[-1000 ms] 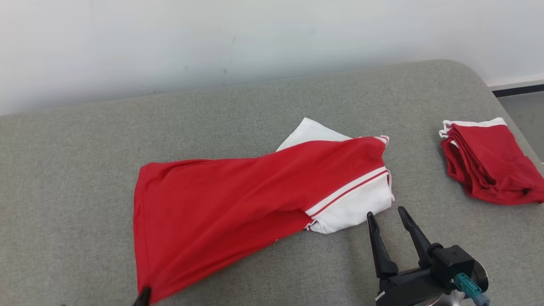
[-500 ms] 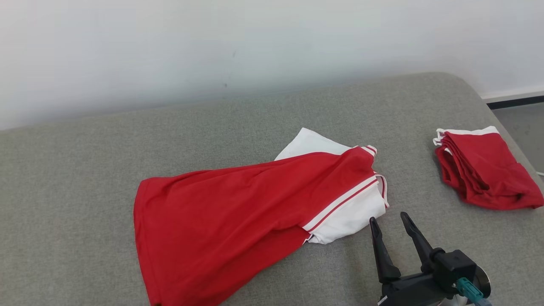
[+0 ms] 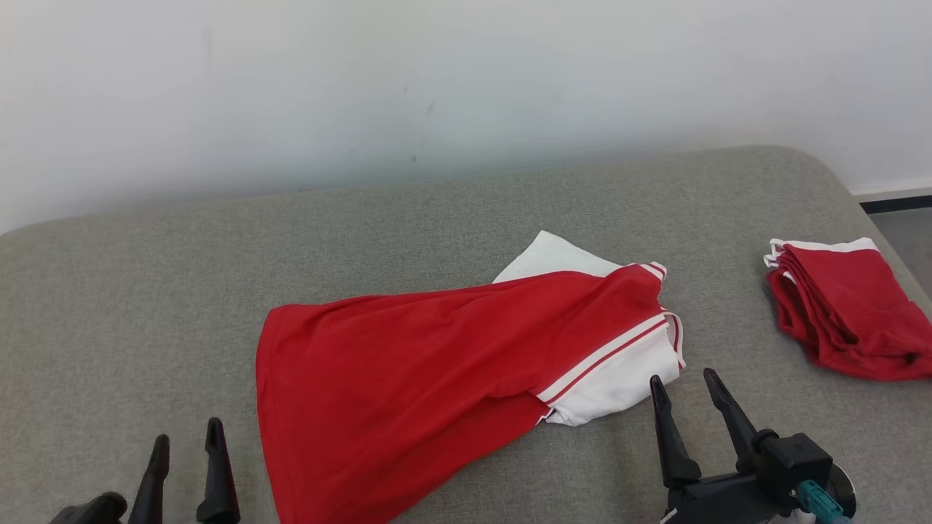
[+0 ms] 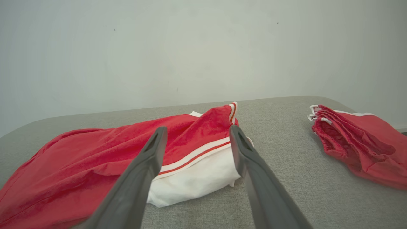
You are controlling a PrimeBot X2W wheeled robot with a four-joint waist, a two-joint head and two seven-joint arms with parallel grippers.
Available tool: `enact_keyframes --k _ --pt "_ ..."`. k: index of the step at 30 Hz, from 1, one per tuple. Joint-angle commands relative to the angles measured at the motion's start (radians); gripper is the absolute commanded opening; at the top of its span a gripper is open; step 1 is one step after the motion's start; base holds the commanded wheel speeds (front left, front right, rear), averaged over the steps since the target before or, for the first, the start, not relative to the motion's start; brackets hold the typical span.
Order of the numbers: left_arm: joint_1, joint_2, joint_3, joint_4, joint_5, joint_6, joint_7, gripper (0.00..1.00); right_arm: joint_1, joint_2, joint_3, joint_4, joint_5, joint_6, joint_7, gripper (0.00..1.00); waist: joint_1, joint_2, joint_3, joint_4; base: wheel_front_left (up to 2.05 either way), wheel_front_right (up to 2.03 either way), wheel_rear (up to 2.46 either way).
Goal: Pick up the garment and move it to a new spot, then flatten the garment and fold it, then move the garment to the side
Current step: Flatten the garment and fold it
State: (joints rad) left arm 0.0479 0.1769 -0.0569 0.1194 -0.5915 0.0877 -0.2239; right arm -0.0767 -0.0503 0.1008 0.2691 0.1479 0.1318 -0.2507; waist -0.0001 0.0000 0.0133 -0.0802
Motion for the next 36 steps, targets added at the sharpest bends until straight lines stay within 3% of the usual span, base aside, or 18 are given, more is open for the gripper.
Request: enact_keyframes --k 1,8,18,23,27,36 --pt "-0.026 0.01 -0.012 0.009 0.04 0.003 -0.016 1.0 0.007 0.0 -0.002 -0.003 0.0 -0.003 -0.002 1.0 0.0001 0.0 -0.002 0.004 0.0 0.0 0.0" --pt "-0.079 0.01 -0.064 0.056 0.199 0.002 -0.041 1.0 -0.009 0.0 -0.014 0.008 -0.007 -0.003 0.002 1.0 0.0001 0.0 0.002 0.006 0.0 0.0 0.0" --pt "-0.093 -0.053 -0.037 0.04 0.27 -0.043 -0.042 1.0 -0.178 -0.027 -0.079 0.078 -0.008 -0.003 0.133 1.0 0.0001 0.0 0.041 0.025 0.0 0.0 0.0" --pt "-0.116 -0.076 -0.013 0.048 0.282 -0.076 -0.042 1.0 -0.352 -0.074 -0.113 0.223 0.053 -0.003 0.312 1.0 0.0001 0.0 0.08 0.061 0.0 0.0 0.0" --pt "-0.138 -0.087 -0.005 0.061 0.293 -0.093 -0.042 1.0 -0.442 -0.096 -0.135 0.33 0.058 -0.003 0.391 1.0 0.0001 0.0 0.106 0.086 0.0 0.0 0.0" --pt "-0.17 -0.106 0.016 0.081 0.314 -0.114 -0.041 1.0 -0.556 -0.102 -0.141 0.521 0.065 -0.003 0.389 1.0 0.0001 0.0 0.137 0.119 0.0 0.0 0.0"
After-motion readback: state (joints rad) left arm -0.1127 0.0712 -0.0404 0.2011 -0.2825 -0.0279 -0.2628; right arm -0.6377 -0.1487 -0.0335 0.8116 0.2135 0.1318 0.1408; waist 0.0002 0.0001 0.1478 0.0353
